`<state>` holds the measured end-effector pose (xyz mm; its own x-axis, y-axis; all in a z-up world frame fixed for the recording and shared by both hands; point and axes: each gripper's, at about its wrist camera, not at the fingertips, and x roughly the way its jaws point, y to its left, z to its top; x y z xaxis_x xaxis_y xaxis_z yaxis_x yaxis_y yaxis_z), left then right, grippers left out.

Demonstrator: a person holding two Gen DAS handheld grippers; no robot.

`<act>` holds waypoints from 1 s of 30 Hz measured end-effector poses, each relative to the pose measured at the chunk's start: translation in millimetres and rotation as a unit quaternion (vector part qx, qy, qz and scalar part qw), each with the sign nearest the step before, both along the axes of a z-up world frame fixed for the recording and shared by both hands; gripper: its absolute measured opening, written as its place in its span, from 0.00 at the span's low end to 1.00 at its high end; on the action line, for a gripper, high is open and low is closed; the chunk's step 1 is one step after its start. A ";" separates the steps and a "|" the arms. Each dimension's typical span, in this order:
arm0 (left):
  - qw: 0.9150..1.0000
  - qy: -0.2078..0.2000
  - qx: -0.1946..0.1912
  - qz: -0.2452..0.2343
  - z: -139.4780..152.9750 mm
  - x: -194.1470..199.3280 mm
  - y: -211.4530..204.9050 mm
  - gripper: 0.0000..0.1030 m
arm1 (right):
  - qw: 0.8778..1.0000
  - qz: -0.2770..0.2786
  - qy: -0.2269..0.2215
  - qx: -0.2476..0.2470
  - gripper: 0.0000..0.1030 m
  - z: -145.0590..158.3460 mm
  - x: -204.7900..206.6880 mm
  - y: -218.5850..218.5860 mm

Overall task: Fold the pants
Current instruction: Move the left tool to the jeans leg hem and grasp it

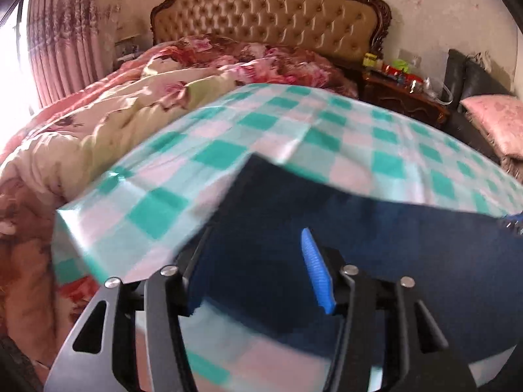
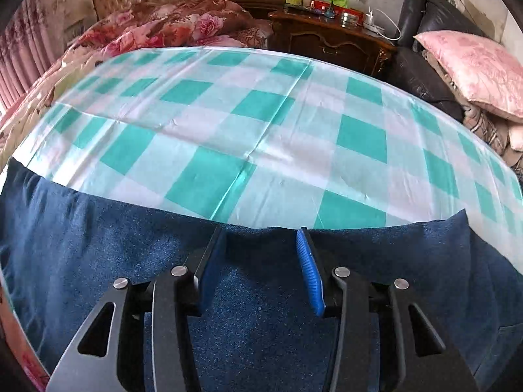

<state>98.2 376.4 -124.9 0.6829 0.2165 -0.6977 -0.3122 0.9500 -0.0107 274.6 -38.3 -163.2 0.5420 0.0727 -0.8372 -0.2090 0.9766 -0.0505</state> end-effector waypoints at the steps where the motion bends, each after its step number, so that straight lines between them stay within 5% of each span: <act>1: 1.000 0.001 -0.002 -0.003 -0.4 0.3 7.2 0.44 | 1.000 -0.003 -0.004 -0.005 0.42 0.3 -2.6 0.4; 4: 1.000 0.001 -0.002 -0.029 -0.3 13.6 9.6 0.43 | 1.000 -0.009 -0.017 0.009 0.45 10.5 -13.3 3.0; 7: 0.998 0.032 -0.018 -0.053 -12.3 39.0 12.6 0.43 | 0.999 0.016 -0.031 0.035 0.58 29.3 -42.6 18.6; 10: 0.997 0.069 0.025 -0.022 -23.0 54.0 28.3 0.41 | 0.998 0.035 -0.038 0.041 0.59 36.9 -74.3 33.3; 12: 0.998 0.052 0.013 0.030 -12.0 41.9 51.4 0.41 | 0.997 0.038 -0.031 0.054 0.60 35.7 -92.8 35.5; 16: 0.999 0.016 -0.013 0.042 10.1 5.1 57.4 0.42 | 0.998 0.039 -0.021 0.037 0.60 21.6 -117.4 41.2; 21: 1.000 -0.010 -0.026 0.003 17.7 -45.7 16.3 0.41 | 0.999 0.036 -0.004 0.003 0.61 -5.2 -125.9 47.7; 24: 0.999 -0.008 -0.015 -0.038 12.5 -53.9 -23.9 0.41 | 1.000 0.017 -0.008 -0.004 0.79 -8.4 -126.2 44.6; 27: 0.996 0.021 -0.004 -0.086 -3.9 -44.2 -58.5 0.43 | 1.000 0.009 0.001 0.009 0.82 -10.7 -123.4 38.2; 30: 0.995 0.074 0.027 -0.064 -28.6 -29.9 -66.2 0.48 | 1.000 0.011 0.008 0.006 0.82 -8.9 -126.1 38.3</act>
